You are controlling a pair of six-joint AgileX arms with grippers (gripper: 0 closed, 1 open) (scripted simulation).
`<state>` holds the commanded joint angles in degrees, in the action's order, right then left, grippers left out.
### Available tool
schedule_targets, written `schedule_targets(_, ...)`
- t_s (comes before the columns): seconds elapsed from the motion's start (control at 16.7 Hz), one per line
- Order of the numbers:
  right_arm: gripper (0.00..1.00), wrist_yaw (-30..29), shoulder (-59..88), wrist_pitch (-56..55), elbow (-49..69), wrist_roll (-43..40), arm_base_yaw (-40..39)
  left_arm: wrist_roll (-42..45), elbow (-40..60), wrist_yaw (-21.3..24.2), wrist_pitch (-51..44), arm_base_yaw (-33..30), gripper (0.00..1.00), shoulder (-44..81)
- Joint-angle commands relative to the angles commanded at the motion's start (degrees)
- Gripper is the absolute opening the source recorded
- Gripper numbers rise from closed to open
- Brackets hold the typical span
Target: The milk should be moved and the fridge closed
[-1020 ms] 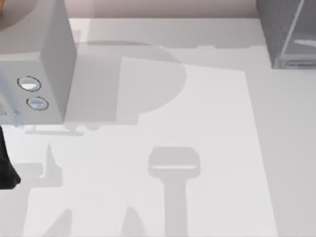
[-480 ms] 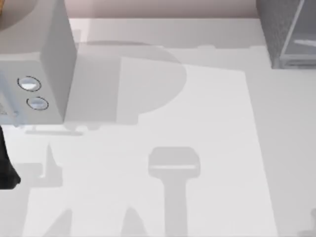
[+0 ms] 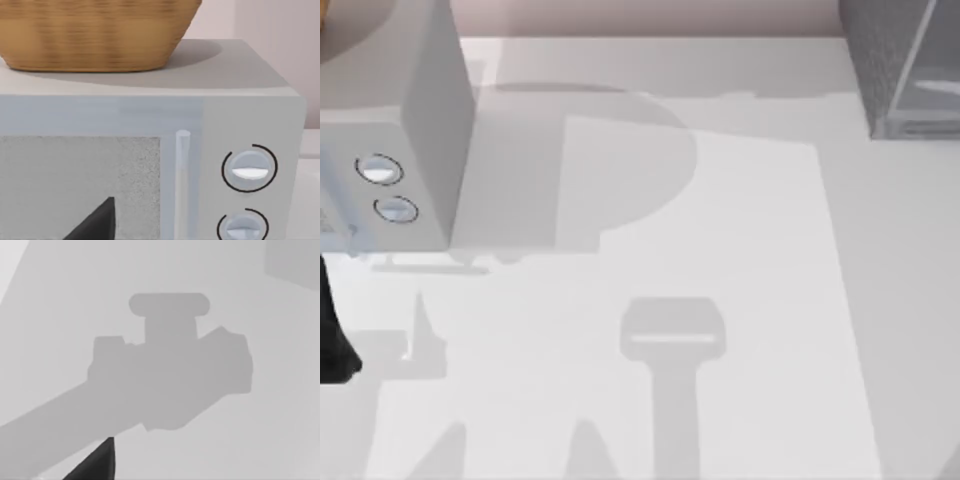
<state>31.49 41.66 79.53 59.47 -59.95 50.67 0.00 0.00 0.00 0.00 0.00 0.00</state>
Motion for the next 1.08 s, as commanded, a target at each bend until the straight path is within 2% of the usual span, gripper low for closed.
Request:
schedule_targets(0.3, 1.00, 12.14, 31.42, 1.15, 8.64, -31.98, 27.54, 0.00, 0.00, 0.00, 0.00, 0.00, 1.00, 0.00)
schedule_targets(0.54, 1.00, 18.95, 50.65, 2.79, 13.47, -48.29, 44.06, 0.00, 0.00, 0.00, 0.00, 0.00, 1.00, 0.00)
schedule_targets(0.78, 1.00, 22.41, 60.71, 4.04, 16.16, -55.40, 52.09, 0.00, 0.00, 0.00, 0.00, 0.00, 1.00, 0.00)
schedule_targets(1.08, 1.00, 22.90, 62.21, 4.34, 16.62, -56.16, 53.07, 0.00, 0.00, 0.00, 0.00, 0.00, 1.00, 0.00)
